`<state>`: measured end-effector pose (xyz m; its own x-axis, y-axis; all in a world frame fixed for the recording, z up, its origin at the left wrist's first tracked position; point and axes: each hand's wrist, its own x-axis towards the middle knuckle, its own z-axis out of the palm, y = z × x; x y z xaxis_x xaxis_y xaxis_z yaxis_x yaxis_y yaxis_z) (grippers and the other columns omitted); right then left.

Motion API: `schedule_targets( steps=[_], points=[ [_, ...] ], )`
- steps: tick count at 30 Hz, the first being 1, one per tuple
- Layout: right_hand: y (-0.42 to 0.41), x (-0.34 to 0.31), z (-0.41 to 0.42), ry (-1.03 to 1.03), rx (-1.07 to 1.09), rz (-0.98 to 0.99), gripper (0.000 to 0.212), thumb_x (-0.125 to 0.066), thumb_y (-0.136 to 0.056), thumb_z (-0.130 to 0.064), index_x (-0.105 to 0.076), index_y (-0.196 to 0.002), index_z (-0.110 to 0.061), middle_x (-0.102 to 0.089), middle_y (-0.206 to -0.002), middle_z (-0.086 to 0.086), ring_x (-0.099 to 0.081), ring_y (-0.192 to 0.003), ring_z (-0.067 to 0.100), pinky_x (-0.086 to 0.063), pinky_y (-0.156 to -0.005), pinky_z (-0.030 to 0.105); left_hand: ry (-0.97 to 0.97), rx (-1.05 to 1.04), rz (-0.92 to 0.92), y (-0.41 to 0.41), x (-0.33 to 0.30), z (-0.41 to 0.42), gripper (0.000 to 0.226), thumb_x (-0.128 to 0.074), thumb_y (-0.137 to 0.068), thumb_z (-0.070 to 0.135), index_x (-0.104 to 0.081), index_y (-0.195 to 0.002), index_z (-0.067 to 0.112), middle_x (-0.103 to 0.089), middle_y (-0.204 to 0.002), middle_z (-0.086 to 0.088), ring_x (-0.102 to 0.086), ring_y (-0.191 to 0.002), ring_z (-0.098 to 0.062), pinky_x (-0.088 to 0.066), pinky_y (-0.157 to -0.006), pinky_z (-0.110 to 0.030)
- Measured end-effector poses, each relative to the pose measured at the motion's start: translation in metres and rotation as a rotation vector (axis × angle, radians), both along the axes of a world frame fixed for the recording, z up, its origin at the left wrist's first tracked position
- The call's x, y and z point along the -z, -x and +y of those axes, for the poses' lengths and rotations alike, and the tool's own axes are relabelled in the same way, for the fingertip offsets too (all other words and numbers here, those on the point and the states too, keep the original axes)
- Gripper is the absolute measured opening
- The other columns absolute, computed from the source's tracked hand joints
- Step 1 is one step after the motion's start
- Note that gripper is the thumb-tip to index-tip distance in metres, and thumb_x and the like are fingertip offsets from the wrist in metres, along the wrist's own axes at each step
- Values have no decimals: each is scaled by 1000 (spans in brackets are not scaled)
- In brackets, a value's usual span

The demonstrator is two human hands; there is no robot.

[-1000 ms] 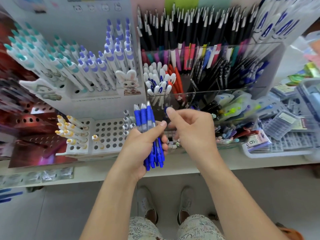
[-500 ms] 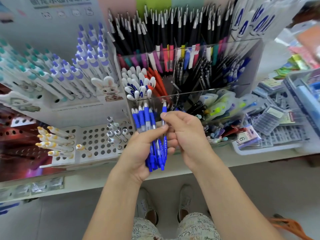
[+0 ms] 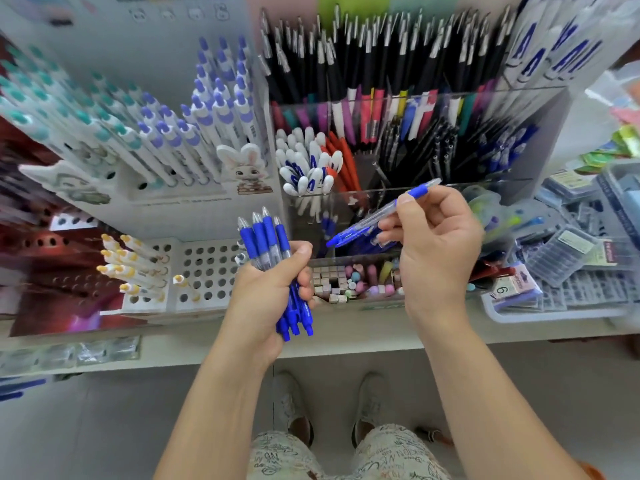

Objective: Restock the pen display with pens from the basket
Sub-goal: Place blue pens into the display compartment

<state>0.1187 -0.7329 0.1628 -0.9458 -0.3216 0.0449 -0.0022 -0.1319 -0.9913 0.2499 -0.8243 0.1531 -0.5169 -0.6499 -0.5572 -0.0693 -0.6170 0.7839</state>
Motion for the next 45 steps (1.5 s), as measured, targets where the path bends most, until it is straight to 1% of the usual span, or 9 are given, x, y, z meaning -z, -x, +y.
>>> schedule_targets(
  steps=[4,8,12,16,25,29,33,38,45],
  points=[
    [-7,14,-12,-161,-63,139,16,-66,-86,4,-63,-86,-12,-70,-78,7,-70,-71,24,-59,-65,34,1,-59,31,-4,-3,-6,11,-65,-95,17,-57,-88,16,-46,-53,4,-42,-42,-10,-42,-43,-24],
    [-17,33,-23,-356,-133,264,11,-70,-84,1,-69,-86,-10,-70,-74,-6,-68,-68,6,-55,-67,20,7,-57,35,-9,-5,-8,16,-66,-95,18,-53,-85,14,-48,-54,3,-43,-42,-10,-43,-42,-24],
    [-19,45,-28,-469,-160,331,8,-72,-84,-3,-73,-87,-11,-70,-70,-9,-66,-64,4,-56,-66,22,40,-10,46,-11,-9,-8,13,-64,-96,16,-55,-88,10,-57,-60,-3,-45,-42,-12,-43,-41,-24],
    [-17,54,-35,-558,-173,336,7,-75,-84,-6,-75,-87,-12,-72,-72,-7,-67,-65,6,-58,-69,31,43,11,36,-12,-10,-9,13,-66,-95,21,-57,-91,12,-64,-67,-5,-48,-44,-13,-45,-43,-25],
    [-17,60,-40,-632,-79,269,15,-82,-80,-11,-67,-77,-11,-65,-66,-6,-65,-62,12,-55,-65,36,24,36,28,-7,-12,-5,14,-68,-92,22,-59,-90,12,-64,-66,-4,-50,-46,-14,-46,-43,-25],
    [-21,48,-31,-592,-86,243,8,-78,-85,-12,-72,-79,-13,-67,-66,-9,-66,-59,6,-56,-62,32,24,4,3,-3,-10,-2,18,-68,-91,30,-59,-90,15,-62,-64,-2,-52,-45,-14,-47,-43,-26],
    [-23,18,-17,-469,-195,74,13,-74,-91,-25,-76,-81,-16,-71,-66,-7,-64,-54,8,-53,-54,29,41,59,-12,-2,-10,-1,18,-68,-92,29,-60,-91,13,-60,-63,-4,-52,-46,-15,-47,-44,-26],
    [-15,-13,-8,-328,-483,-391,21,-71,-93,-28,-77,-87,-9,-62,-58,-4,-46,-47,10,-37,-42,17,55,225,6,3,-13,7,14,-67,-94,23,-65,-93,9,-59,-62,-6,-51,-45,-17,-46,-43,-26],
    [-14,-6,-8,-261,-496,-519,15,-70,-93,-15,-71,-92,0,-59,-55,1,-48,-40,15,-36,-42,19,24,269,-5,8,-15,13,18,-66,-94,26,-66,-87,9,-61,-64,-8,-54,-45,-18,-47,-43,-26]
  ],
)
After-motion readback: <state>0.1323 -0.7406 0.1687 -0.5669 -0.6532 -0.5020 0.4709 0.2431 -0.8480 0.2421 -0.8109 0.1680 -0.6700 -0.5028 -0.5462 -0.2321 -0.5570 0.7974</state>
